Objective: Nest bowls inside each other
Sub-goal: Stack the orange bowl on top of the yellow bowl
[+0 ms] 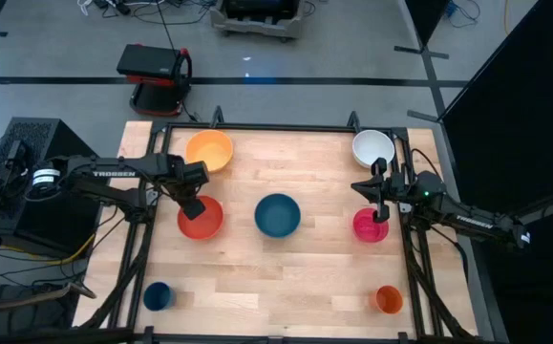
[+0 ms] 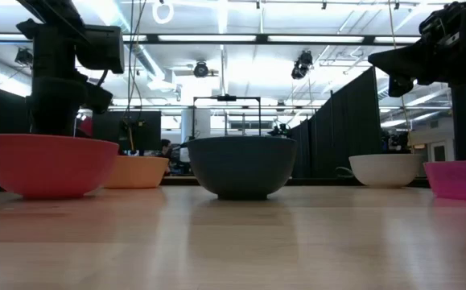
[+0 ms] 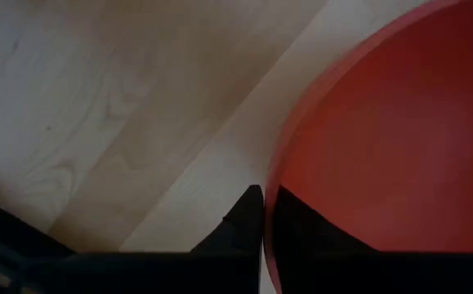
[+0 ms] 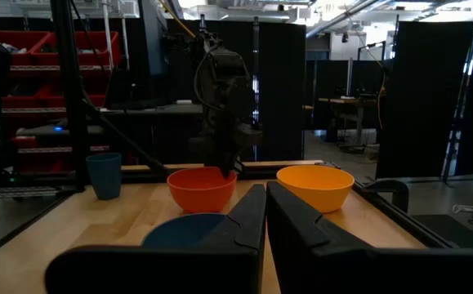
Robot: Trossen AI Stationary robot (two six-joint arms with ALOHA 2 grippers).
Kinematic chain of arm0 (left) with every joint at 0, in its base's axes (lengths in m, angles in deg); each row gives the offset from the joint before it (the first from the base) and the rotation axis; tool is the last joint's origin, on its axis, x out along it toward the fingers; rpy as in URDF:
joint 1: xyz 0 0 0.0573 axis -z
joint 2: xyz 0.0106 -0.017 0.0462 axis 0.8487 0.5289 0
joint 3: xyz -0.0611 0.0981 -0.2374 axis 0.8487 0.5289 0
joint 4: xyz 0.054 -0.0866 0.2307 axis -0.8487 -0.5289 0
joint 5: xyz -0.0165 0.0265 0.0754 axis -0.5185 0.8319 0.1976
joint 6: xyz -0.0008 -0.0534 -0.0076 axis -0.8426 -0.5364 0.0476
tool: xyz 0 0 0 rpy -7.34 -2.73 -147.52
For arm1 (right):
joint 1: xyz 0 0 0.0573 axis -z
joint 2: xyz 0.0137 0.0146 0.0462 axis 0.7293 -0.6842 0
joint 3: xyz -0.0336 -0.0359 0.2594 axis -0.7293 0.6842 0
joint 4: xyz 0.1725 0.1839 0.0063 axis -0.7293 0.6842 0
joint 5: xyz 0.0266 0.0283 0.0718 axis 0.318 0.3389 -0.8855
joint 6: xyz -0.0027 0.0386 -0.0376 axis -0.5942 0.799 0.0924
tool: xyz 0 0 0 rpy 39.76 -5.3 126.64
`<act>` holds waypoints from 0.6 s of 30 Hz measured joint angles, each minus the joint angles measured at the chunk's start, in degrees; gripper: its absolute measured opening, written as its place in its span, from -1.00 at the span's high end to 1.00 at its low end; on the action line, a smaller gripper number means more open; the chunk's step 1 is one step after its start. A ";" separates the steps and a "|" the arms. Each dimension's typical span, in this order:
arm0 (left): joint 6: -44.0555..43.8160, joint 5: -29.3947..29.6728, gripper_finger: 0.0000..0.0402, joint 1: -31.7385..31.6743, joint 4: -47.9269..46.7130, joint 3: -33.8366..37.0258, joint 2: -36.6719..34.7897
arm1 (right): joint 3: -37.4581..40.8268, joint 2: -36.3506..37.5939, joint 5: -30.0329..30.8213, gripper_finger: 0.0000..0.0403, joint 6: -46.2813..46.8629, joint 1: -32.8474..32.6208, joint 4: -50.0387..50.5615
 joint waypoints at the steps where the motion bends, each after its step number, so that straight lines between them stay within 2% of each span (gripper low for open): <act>1: 0.02 0.31 0.99 0.00 0.05 -1.35 0.00 | 0.00 -0.02 0.00 1.00 0.00 0.00 -0.02; 18: 10.64 16.19 1.00 -13.72 -3.01 -27.76 7.05 | 0.00 -0.02 0.10 1.00 0.39 0.00 -0.14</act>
